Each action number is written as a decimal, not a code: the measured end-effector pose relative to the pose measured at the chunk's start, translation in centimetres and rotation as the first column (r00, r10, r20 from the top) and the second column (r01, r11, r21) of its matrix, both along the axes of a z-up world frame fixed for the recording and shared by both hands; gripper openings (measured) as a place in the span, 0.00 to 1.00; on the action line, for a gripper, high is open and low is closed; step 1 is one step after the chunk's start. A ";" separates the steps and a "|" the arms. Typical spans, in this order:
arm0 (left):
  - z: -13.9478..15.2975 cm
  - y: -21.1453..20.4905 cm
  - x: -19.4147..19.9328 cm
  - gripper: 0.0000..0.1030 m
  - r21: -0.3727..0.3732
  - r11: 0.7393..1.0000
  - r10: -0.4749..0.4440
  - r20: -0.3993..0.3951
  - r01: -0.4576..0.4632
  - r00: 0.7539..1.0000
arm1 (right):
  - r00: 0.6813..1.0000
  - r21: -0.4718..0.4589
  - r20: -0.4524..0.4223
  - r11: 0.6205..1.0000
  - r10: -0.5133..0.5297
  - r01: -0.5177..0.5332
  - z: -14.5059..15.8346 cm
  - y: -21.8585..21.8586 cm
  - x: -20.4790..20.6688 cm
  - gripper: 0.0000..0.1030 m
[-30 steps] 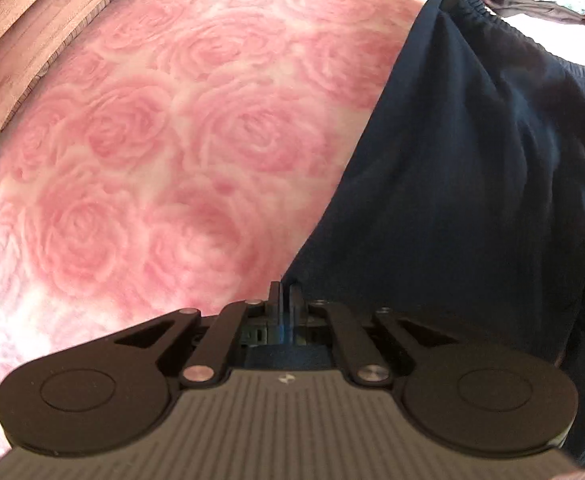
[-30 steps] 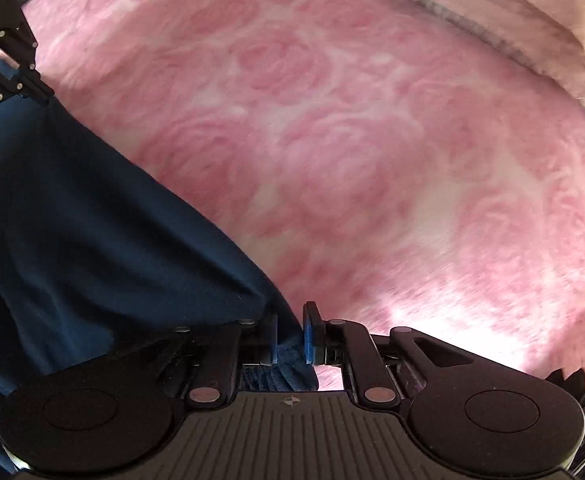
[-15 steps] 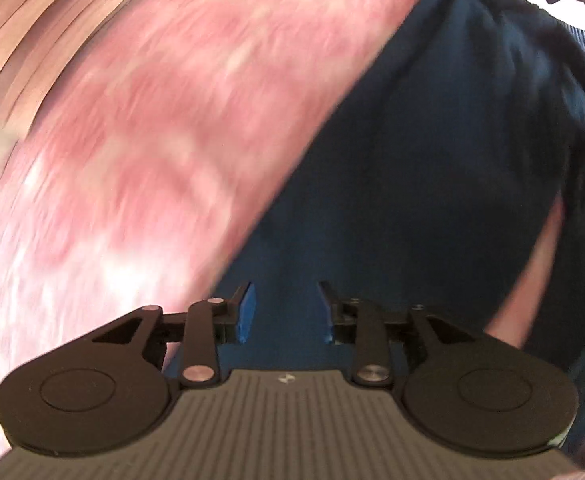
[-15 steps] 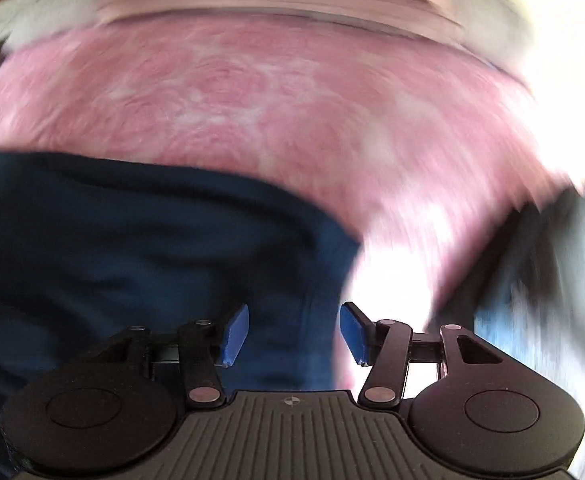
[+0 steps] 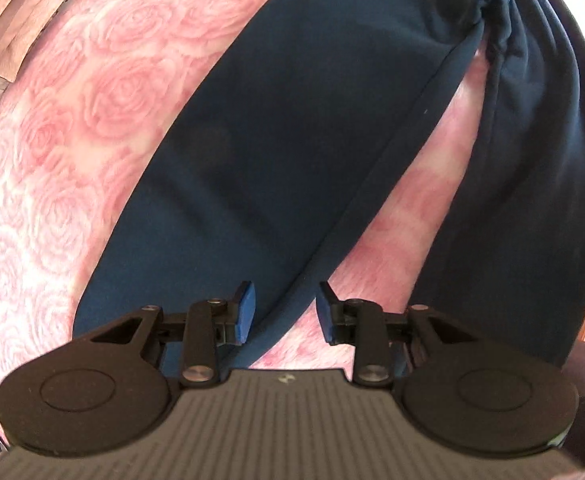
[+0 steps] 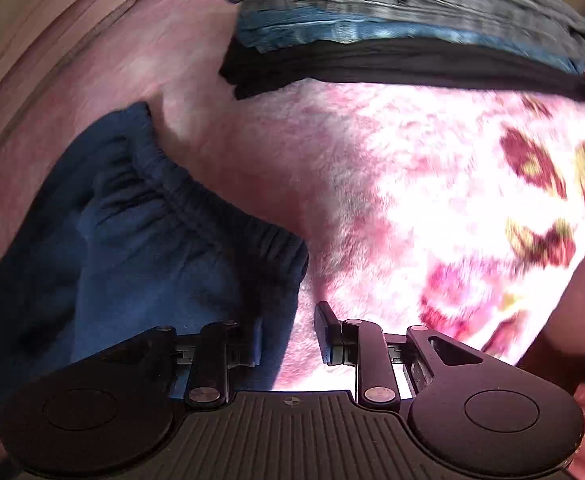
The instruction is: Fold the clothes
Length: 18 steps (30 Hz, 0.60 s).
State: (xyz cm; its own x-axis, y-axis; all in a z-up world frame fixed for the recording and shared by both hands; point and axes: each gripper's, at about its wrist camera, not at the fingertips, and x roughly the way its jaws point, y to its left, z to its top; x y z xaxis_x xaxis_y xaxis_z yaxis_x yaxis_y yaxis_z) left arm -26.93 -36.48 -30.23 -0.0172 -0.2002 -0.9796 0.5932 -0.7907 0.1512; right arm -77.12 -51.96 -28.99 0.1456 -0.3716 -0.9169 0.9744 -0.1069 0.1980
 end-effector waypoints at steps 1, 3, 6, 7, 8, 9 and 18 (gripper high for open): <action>0.2 0.0 -0.2 0.27 0.000 1.000 0.003 0.002 -0.003 1.000 | 1.000 -0.001 -0.018 1.000 0.015 -0.015 0.2 0.1 0.3 0.25; 0.5 -0.1 -0.5 0.28 0.000 1.000 0.020 0.002 -0.020 1.000 | 0.998 -0.003 -0.053 0.999 0.042 -0.042 0.8 0.2 0.8 0.30; 0.7 0.0 -0.9 0.28 0.004 0.998 0.056 -0.005 -0.056 0.998 | 0.993 -0.014 -0.115 1.000 0.006 -0.008 1.9 1.3 1.3 0.39; 0.8 0.2 -1.0 0.28 0.005 0.998 0.067 -0.010 -0.067 0.998 | 0.991 -0.023 -0.130 1.000 0.008 -0.011 2.5 1.7 2.1 0.39; 0.8 0.5 -1.0 0.28 0.006 0.997 0.077 -0.014 -0.077 0.997 | 0.991 -0.035 -0.129 0.999 0.016 -0.021 3.0 2.2 2.9 0.39; 0.7 0.8 -0.9 0.29 0.009 0.996 0.088 -0.019 -0.088 0.996 | 0.991 -0.047 -0.128 0.998 0.025 -0.031 3.5 2.8 3.7 0.39; -0.2 8.6 3.9 0.32 0.059 0.980 0.192 -0.026 -0.191 0.981 | 0.987 0.013 -0.115 0.993 0.116 -0.115 3.0 7.7 10.0 0.39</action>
